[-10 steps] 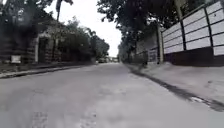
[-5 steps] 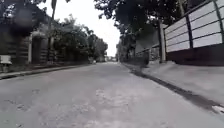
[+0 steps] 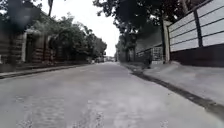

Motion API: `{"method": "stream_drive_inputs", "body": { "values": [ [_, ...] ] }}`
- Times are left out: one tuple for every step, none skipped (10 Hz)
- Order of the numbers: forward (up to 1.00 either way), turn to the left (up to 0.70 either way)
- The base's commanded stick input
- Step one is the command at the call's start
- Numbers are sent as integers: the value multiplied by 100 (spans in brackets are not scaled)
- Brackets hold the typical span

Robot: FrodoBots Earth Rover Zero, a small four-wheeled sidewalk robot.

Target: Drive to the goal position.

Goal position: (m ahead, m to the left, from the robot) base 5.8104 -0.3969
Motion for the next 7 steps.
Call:
{"method": "stream_drive_inputs", "body": {
  "values": [
    [100, -4],
    [100, -20],
    [100, -31],
    [100, -18],
    [100, -2],
    [100, -2],
    [100, -2]
  ]
}}
